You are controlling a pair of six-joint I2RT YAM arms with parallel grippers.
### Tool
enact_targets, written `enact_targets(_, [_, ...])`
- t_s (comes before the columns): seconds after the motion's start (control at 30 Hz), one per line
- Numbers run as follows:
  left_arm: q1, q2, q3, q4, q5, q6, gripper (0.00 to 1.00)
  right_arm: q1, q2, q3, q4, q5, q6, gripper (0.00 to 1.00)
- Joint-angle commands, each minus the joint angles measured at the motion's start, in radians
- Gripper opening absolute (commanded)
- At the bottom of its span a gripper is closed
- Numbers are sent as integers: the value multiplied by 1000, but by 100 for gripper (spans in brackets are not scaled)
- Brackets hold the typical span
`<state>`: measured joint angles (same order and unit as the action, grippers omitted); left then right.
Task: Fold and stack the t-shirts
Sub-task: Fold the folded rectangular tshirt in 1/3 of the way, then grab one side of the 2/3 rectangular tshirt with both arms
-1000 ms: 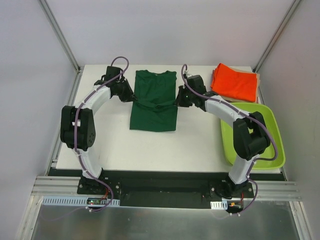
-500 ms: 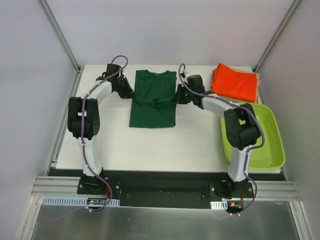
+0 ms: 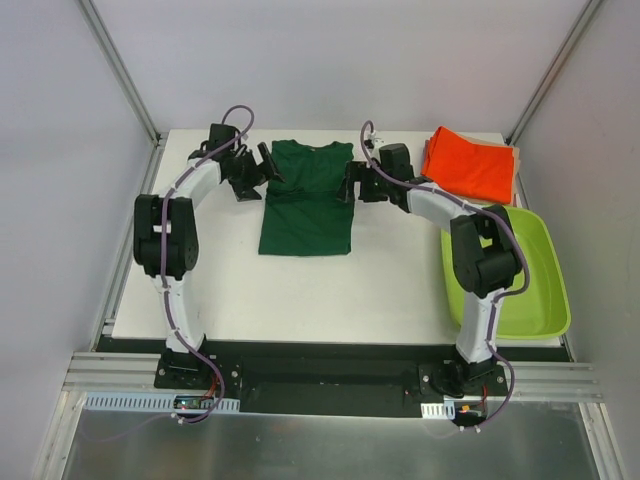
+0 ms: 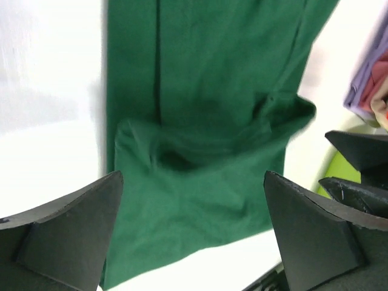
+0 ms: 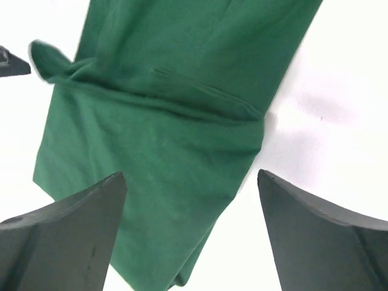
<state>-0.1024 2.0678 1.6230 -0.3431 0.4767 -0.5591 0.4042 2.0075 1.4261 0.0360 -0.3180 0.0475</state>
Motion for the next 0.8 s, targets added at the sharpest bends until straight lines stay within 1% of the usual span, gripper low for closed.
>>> enact_targets(0.0, [9, -220, -105, 0, 11, 22, 99, 11, -183, -56, -7, -20, -24, 96])
enact_targets(0.13, [9, -389, -314, 3, -94, 1, 99, 56, -246, -133, -31, -29, -40, 96])
enact_targets(0.17, [9, -432, -383, 3, -113, 1, 99, 71, -262, -156, -31, -33, -40, 96])
enact_targets(0.23, [9, -509, -471, 3, -139, 2, 99, 106, -297, -206, -31, -20, -40, 96])
enact_targets(0.33, [9, -580, -587, 4, -145, -8, 99, 165, -341, -291, -1, -39, -81, 96])
enact_targets(0.4, [9, -604, -641, 12, -158, -15, 99, 208, -343, -296, -2, -82, -112, 96])
enact_targets(0.5, [9, -612, -683, 16, -158, -16, 99, 246, -320, -279, -4, -110, -100, 96])
enact_targets(0.6, [9, -601, -693, 21, -156, -24, 99, 249, -267, -273, 21, -144, -92, 96])
enact_targets(0.67, [9, -586, -689, 24, -151, -24, 99, 248, -218, -265, 9, -106, -86, 96])
enact_targets(0.77, [9, -557, -683, 24, -133, -25, 99, 239, -174, -277, -12, -108, -78, 96])
